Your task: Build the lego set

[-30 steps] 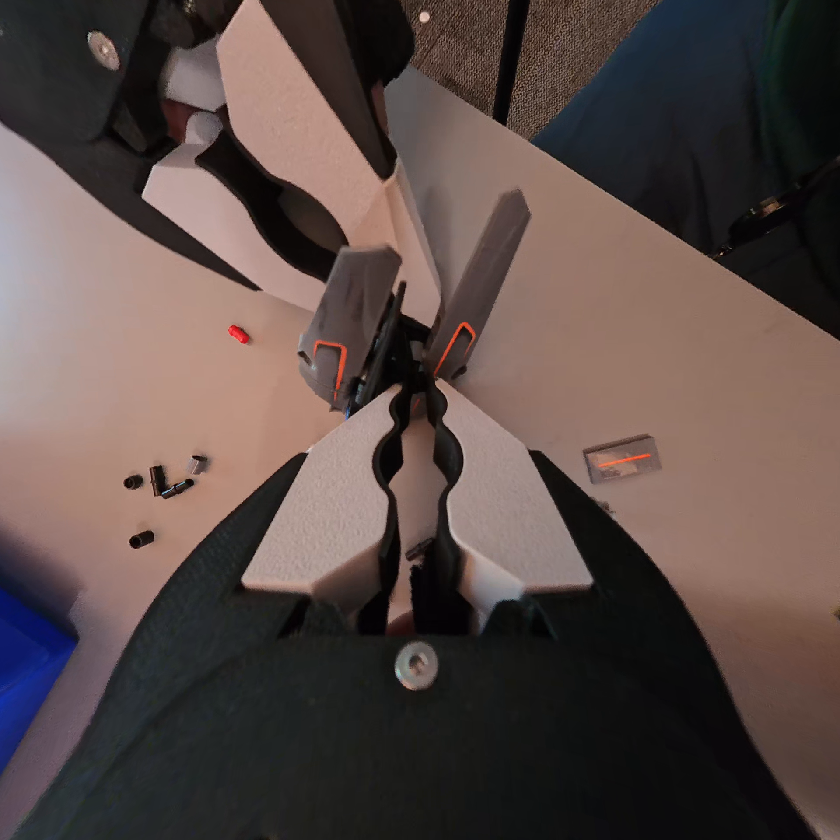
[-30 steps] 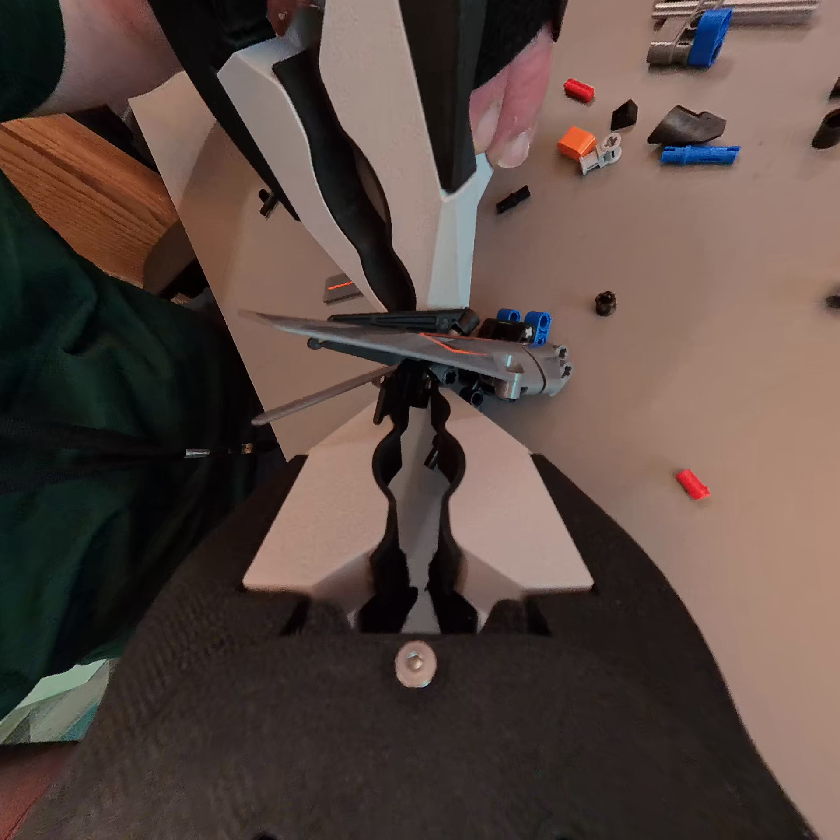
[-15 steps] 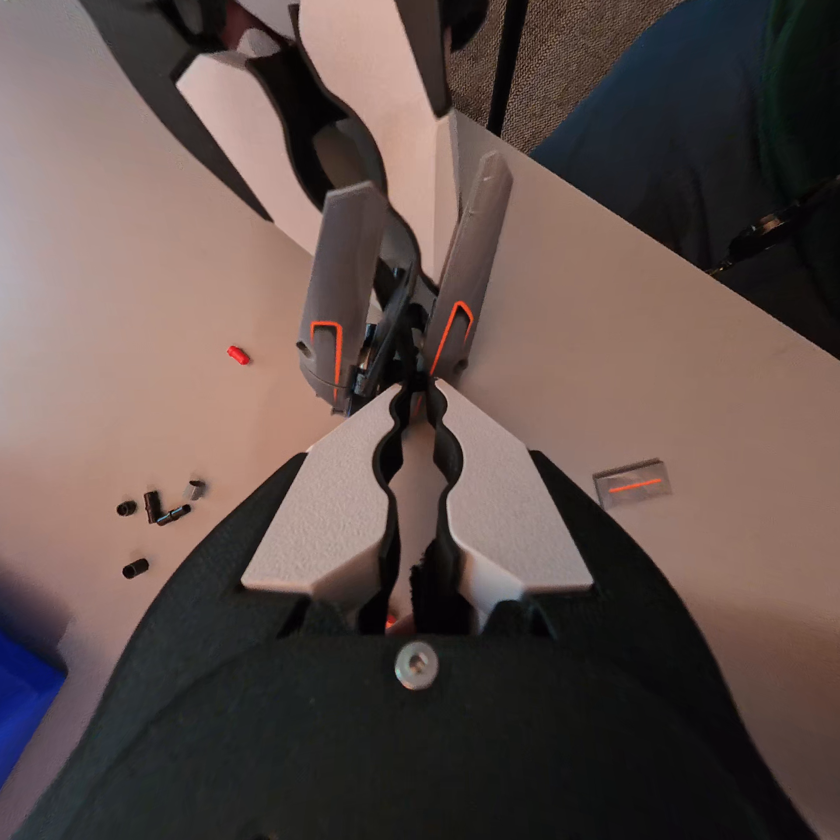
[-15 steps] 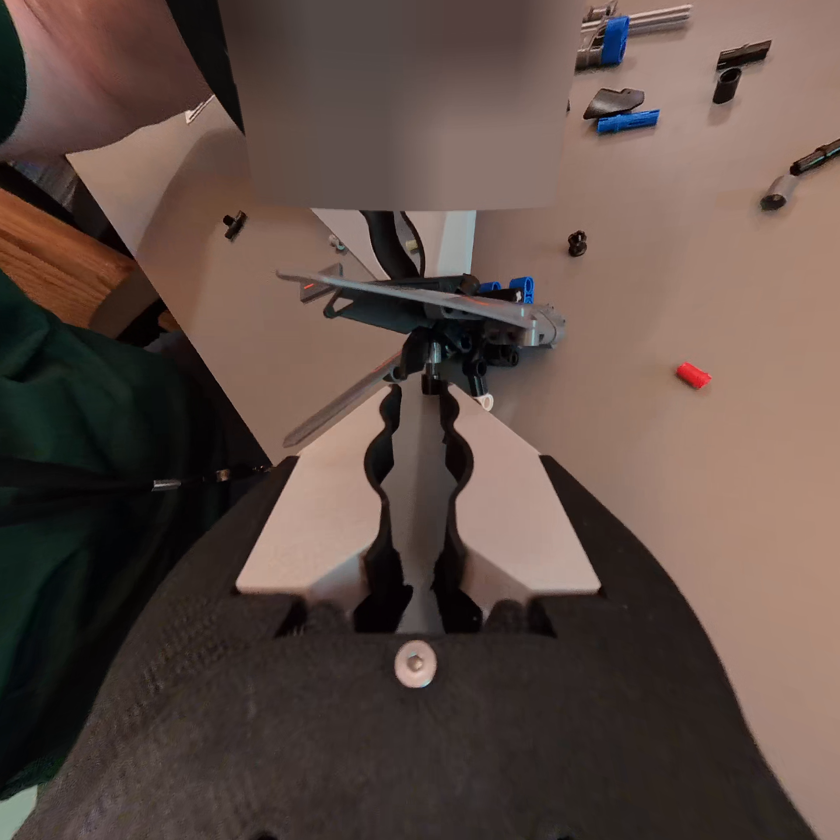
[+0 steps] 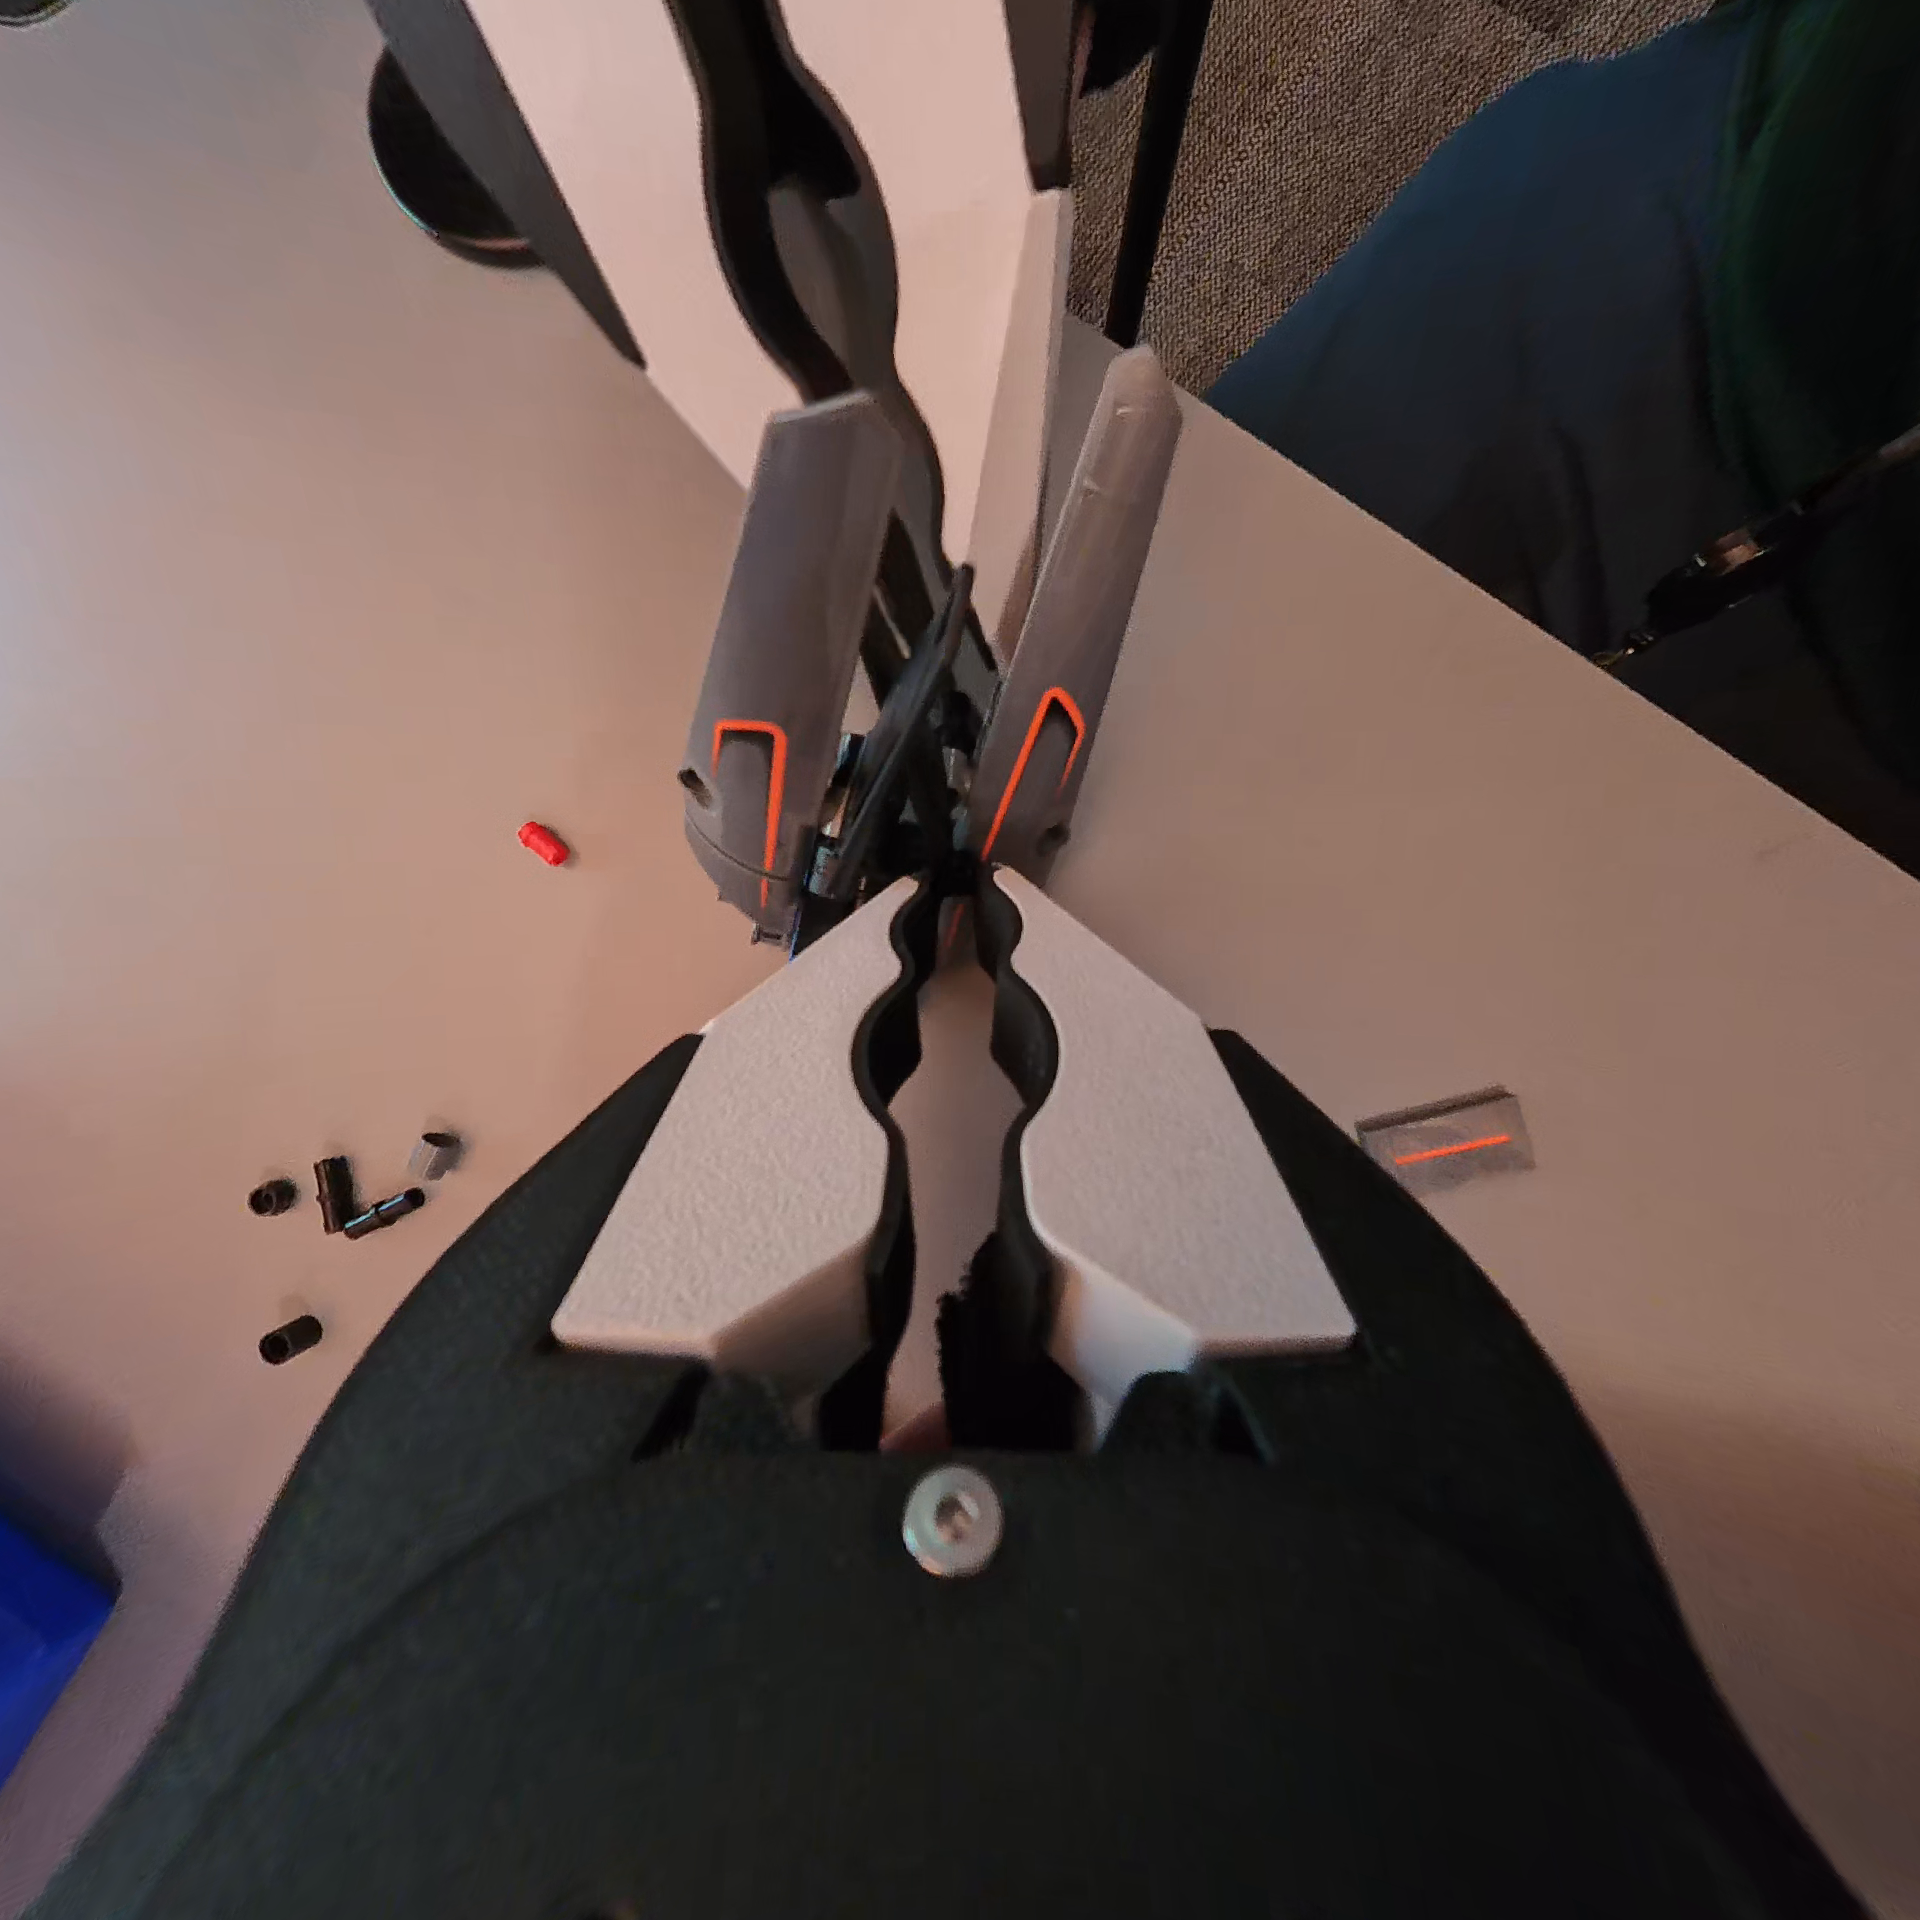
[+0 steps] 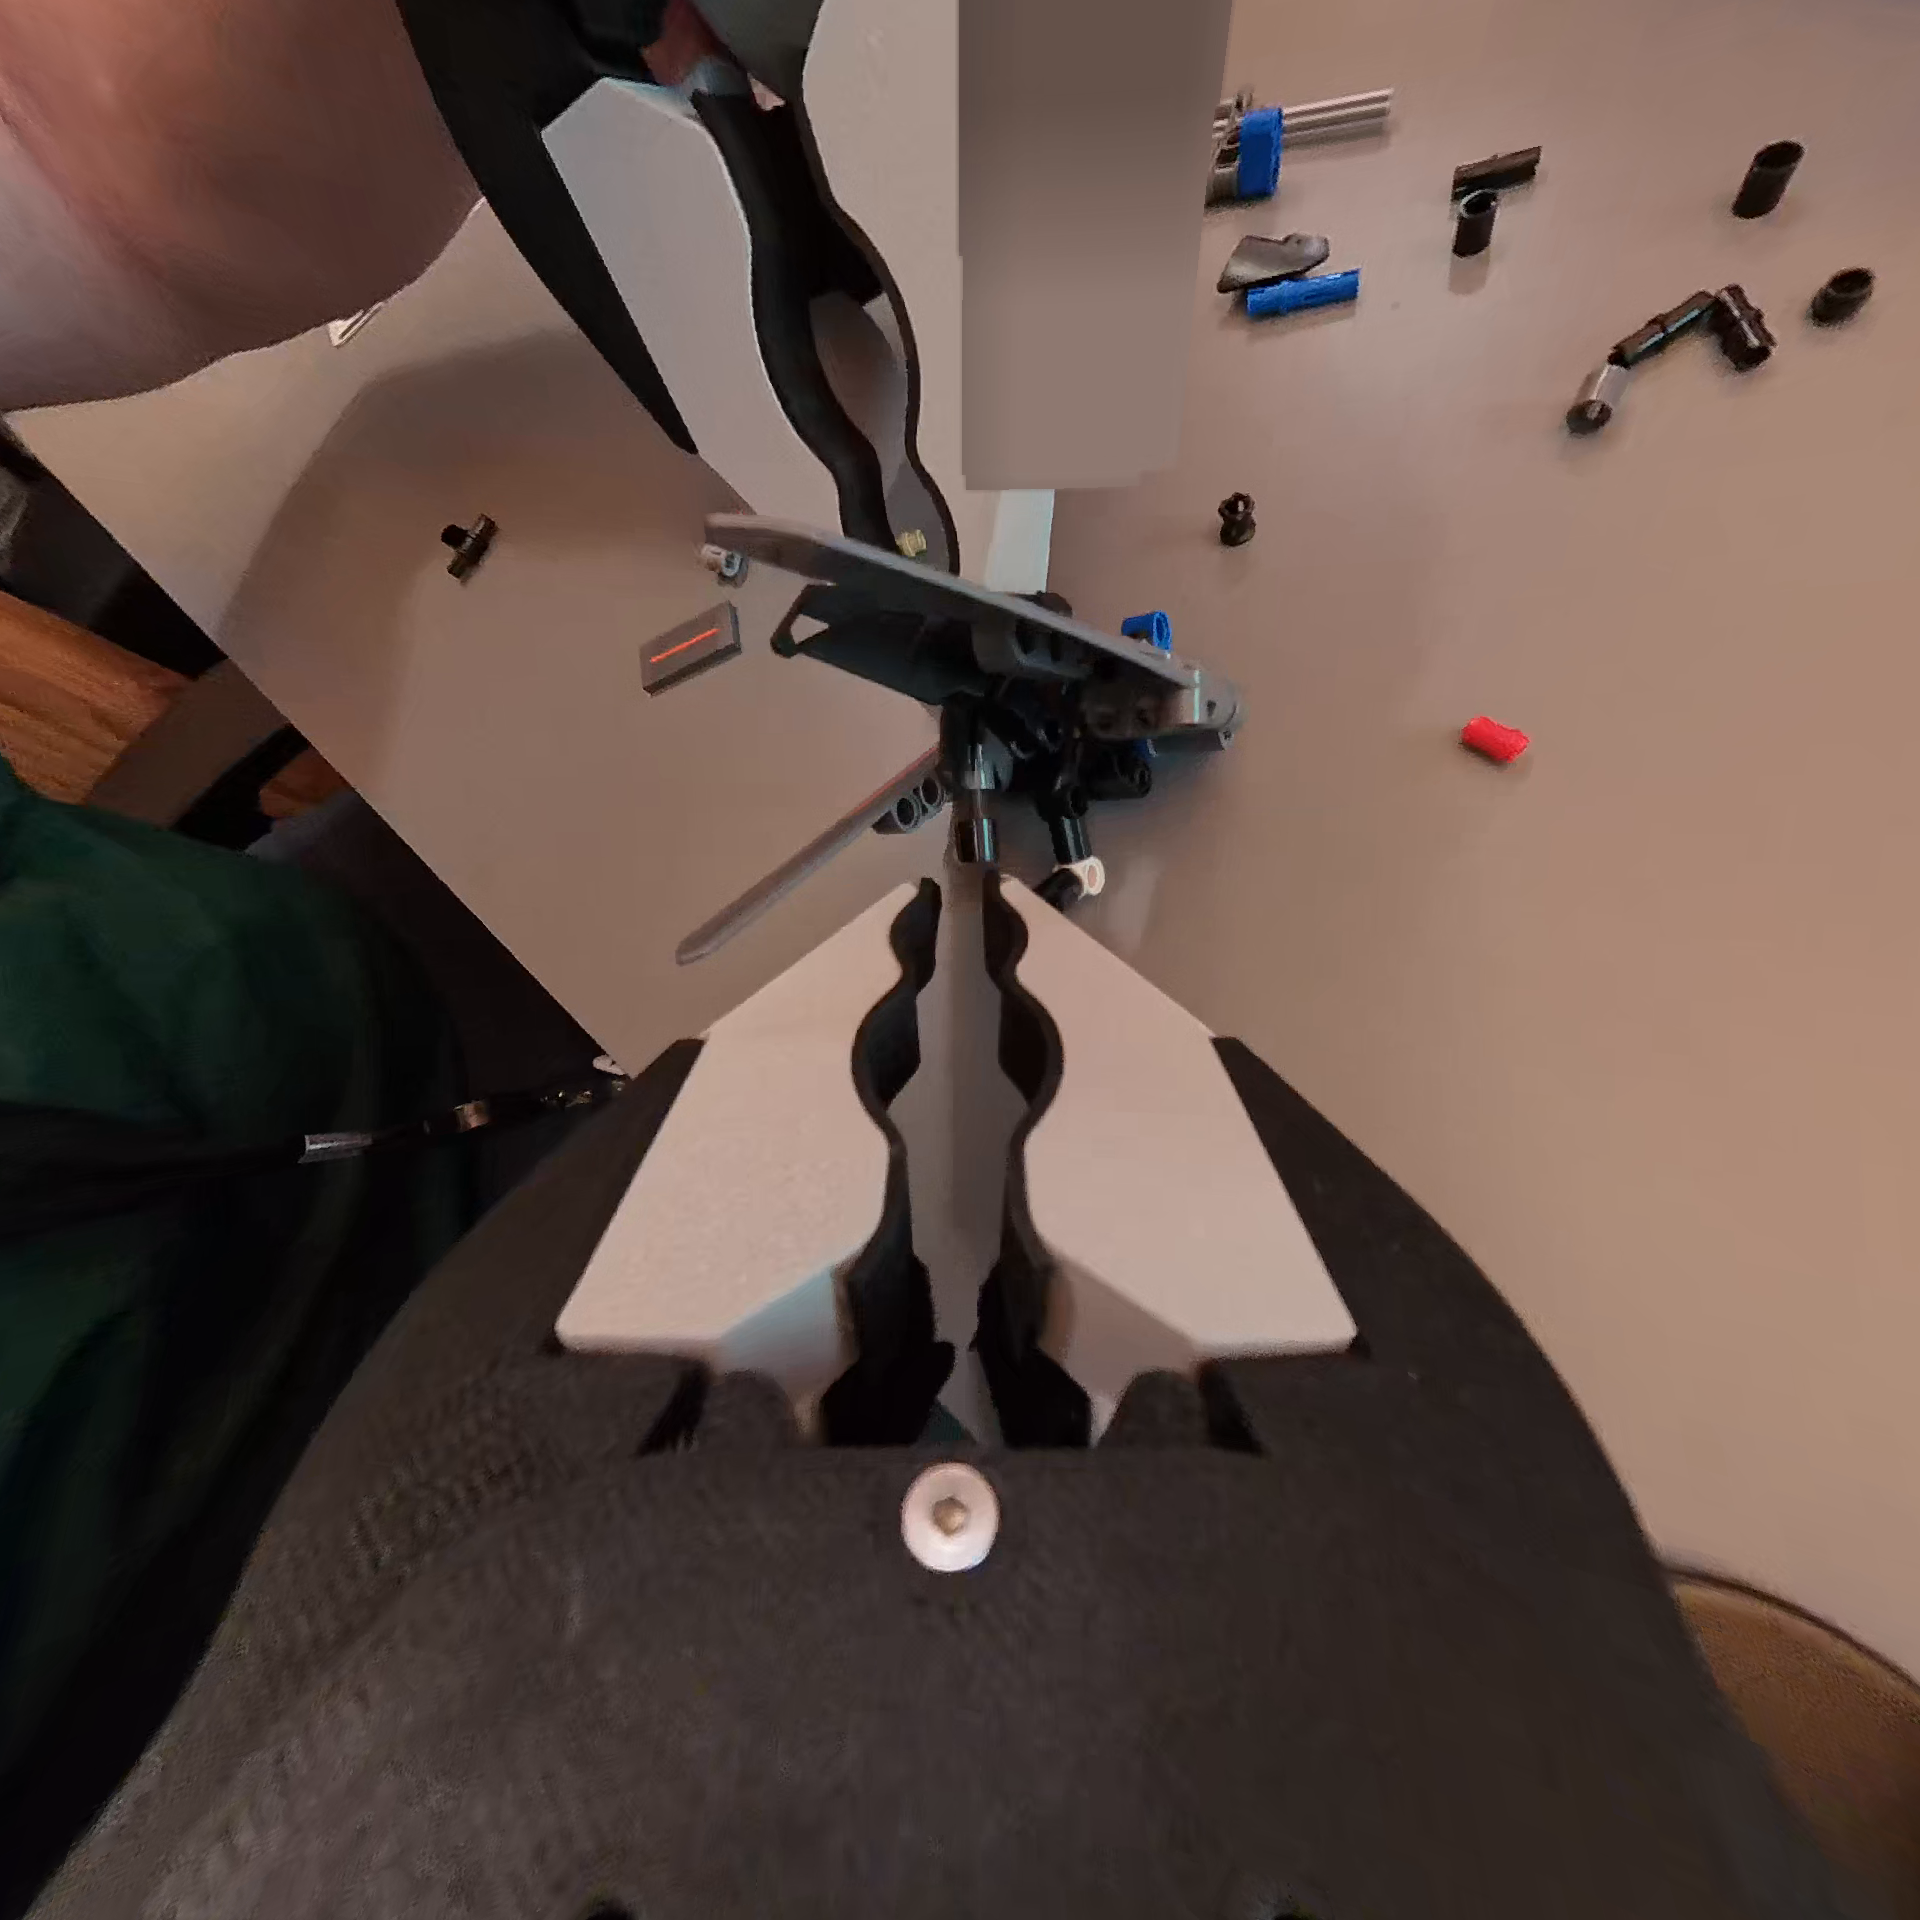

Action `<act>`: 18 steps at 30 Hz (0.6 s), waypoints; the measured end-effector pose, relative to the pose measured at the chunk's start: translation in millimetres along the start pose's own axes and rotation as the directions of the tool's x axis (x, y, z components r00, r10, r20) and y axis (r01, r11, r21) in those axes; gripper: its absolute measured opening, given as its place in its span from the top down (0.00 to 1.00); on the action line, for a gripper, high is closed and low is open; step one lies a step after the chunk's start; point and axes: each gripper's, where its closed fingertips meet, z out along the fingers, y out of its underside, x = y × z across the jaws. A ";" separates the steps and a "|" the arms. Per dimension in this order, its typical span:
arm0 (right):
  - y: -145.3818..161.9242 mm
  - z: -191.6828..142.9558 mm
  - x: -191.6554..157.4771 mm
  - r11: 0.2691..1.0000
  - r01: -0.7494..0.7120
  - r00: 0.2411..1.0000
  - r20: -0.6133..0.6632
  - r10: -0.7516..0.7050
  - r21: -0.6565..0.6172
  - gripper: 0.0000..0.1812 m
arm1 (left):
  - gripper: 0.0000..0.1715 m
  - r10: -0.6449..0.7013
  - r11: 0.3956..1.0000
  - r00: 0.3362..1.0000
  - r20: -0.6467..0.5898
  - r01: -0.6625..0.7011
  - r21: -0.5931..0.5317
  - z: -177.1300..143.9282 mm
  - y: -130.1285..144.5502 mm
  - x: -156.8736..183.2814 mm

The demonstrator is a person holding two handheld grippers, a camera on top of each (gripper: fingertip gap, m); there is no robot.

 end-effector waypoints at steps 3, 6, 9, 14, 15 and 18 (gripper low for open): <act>4.3 0.7 0.4 1.000 -0.013 1.000 -0.019 0.013 0.003 0.98 | 0.97 -0.005 1.000 1.000 -0.004 0.005 0.008 0.4 -0.6 0.2; 2.9 3.2 0.5 0.999 -0.025 0.999 -0.033 0.026 0.027 0.97 | 0.97 -0.005 1.000 1.000 -0.007 0.005 0.008 1.0 -1.2 0.5; 1.0 6.6 2.9 0.999 -0.017 0.998 -0.056 0.020 0.047 1.00 | 0.97 -0.006 1.000 1.000 -0.008 0.006 0.010 1.4 -1.6 0.5; -2.3 6.7 6.1 0.997 -0.003 0.998 -0.059 0.007 0.071 1.00 | 0.97 -0.013 1.000 1.000 -0.010 0.013 0.020 1.3 -2.0 -0.4; -3.5 7.0 5.3 0.997 0.000 0.999 -0.049 0.004 0.077 1.00 | 0.97 -0.013 1.000 1.000 -0.006 0.013 0.023 1.1 -2.1 -1.2; -7.2 7.3 5.2 0.995 -0.003 1.000 -0.025 0.005 0.096 1.00 | 0.97 -0.015 0.999 1.000 0.000 0.015 0.037 -0.5 -3.4 -3.0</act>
